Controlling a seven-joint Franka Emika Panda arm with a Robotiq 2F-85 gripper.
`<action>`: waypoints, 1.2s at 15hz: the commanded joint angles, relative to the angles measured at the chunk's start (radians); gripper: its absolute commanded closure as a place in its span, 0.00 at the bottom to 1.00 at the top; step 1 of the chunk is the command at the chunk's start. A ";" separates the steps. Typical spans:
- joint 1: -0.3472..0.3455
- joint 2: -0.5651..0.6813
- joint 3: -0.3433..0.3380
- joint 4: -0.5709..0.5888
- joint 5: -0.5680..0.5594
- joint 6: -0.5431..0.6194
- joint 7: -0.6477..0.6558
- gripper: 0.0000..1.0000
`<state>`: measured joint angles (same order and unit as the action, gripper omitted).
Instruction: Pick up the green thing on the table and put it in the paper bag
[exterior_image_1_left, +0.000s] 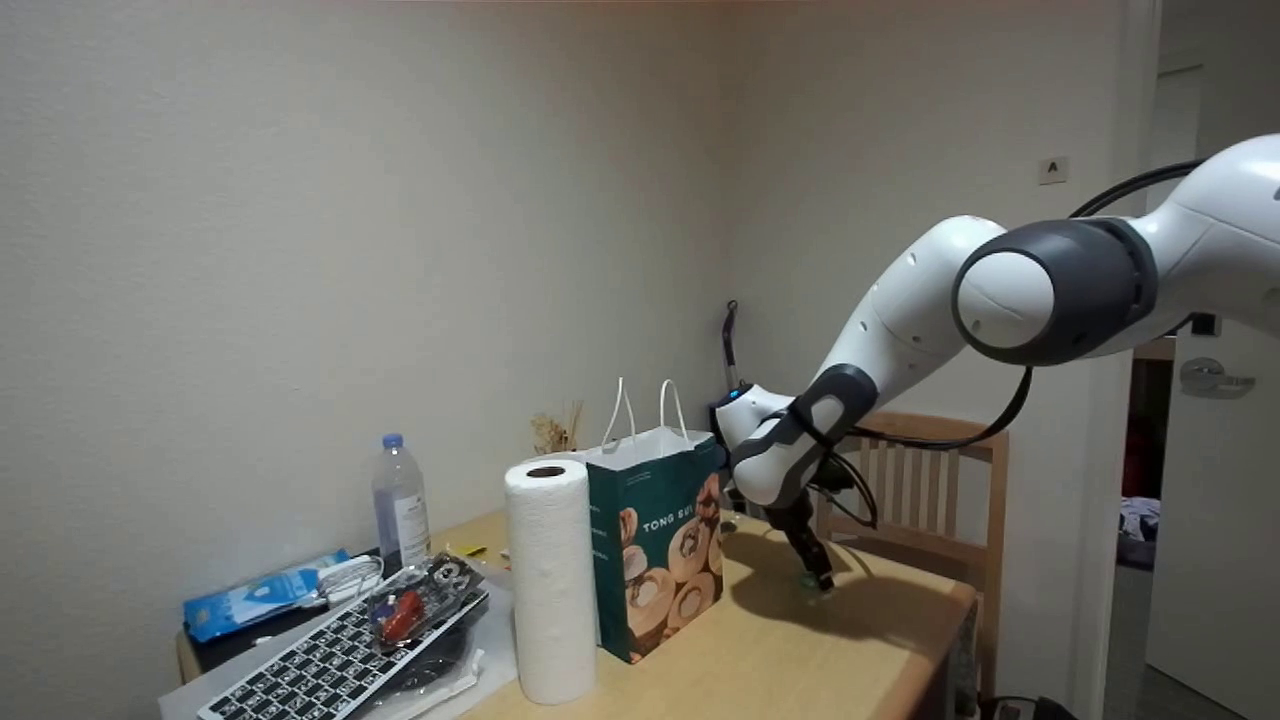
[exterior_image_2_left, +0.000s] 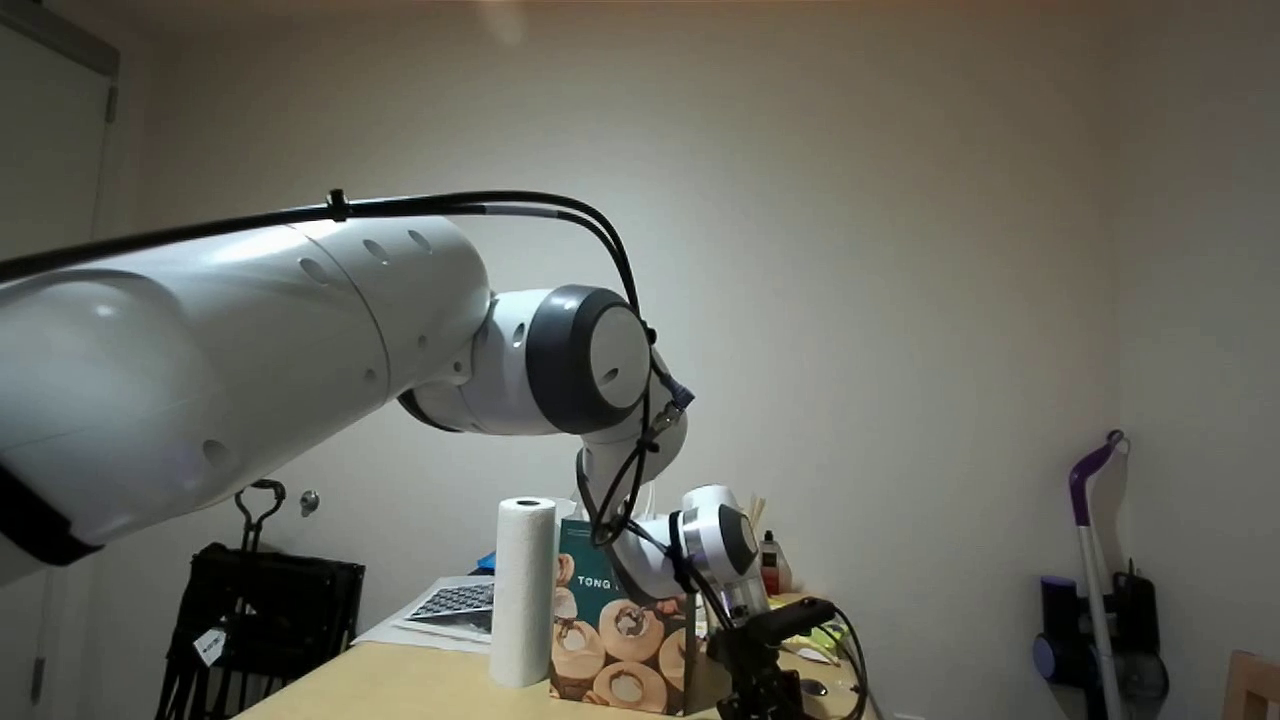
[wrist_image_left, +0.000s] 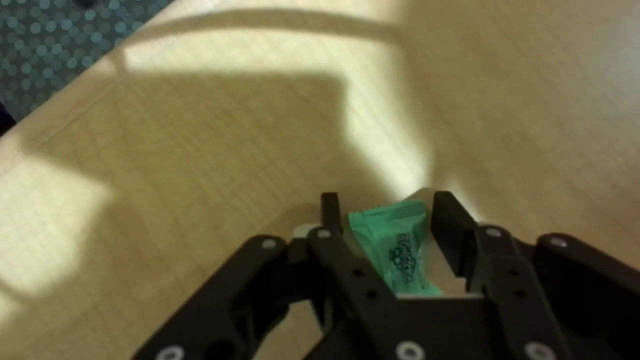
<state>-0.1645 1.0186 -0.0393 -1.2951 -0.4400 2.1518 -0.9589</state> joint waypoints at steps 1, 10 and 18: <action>-0.005 0.039 -0.010 0.063 0.024 -0.024 -0.049 0.79; 0.003 -0.035 -0.017 0.016 0.019 0.042 -0.001 0.94; 0.099 -0.358 -0.030 -0.297 -0.036 0.471 0.126 0.93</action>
<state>-0.1052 0.8279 -0.0497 -1.3961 -0.4430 2.4927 -0.8984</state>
